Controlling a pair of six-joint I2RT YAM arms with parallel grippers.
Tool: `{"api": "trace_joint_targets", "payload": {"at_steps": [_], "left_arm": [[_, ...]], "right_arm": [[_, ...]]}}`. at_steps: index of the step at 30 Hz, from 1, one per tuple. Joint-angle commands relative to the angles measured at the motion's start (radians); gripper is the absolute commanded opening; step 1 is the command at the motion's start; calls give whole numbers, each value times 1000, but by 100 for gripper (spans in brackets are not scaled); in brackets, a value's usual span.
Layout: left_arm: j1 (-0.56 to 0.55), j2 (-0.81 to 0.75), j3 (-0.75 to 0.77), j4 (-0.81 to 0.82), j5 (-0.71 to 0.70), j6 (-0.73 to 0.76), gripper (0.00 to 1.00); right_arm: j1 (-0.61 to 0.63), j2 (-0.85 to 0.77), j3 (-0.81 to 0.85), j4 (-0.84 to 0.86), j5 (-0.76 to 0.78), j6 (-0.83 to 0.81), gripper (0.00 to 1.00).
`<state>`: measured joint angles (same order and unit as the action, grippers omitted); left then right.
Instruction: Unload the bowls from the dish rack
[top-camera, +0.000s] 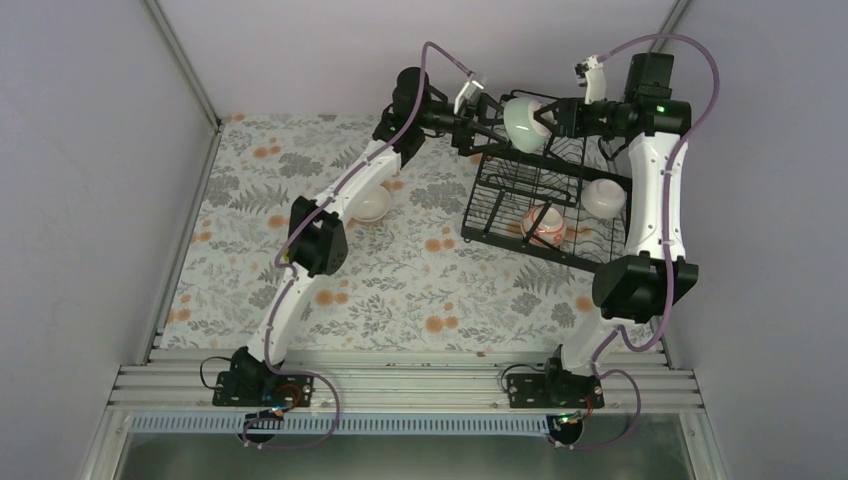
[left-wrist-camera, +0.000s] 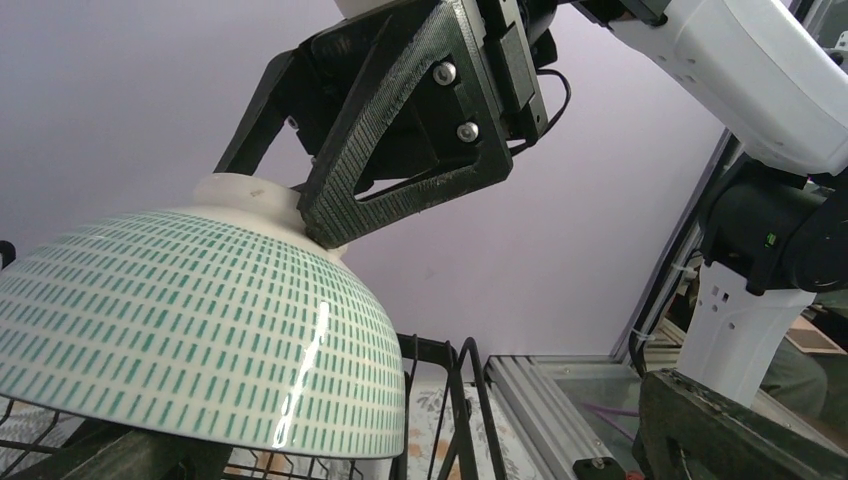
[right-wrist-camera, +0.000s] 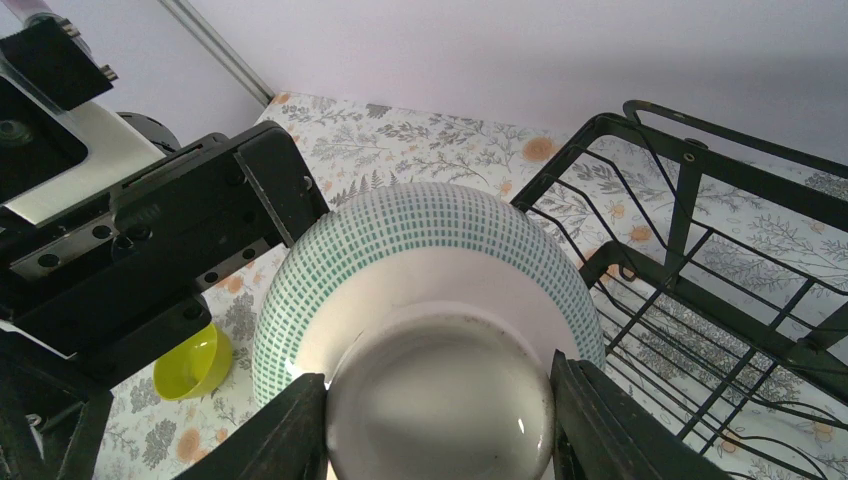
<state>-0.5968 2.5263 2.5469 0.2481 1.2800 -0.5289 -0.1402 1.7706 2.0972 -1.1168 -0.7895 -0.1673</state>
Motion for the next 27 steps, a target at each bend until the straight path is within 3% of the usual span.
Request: {"api": "trace_joint_targets", "payload": {"at_steps": [1, 11, 18, 22, 27], "left_arm": [[-24, 28, 29, 144, 16, -85, 100], [-47, 78, 31, 285, -9, -180, 100], [-48, 101, 40, 299, -60, -177, 100], [-42, 101, 39, 276, -91, -149, 97], [-41, 94, 44, 234, -110, -120, 84]], "right_arm": [[-3, -14, 12, 20, -56, -17, 26], [-2, -18, -13, 21, -89, -23, 28], [3, -24, -56, 18, -111, -45, 29], [5, -30, -79, 29, -113, -51, 30], [8, -29, -109, 46, -108, -53, 32]]}}
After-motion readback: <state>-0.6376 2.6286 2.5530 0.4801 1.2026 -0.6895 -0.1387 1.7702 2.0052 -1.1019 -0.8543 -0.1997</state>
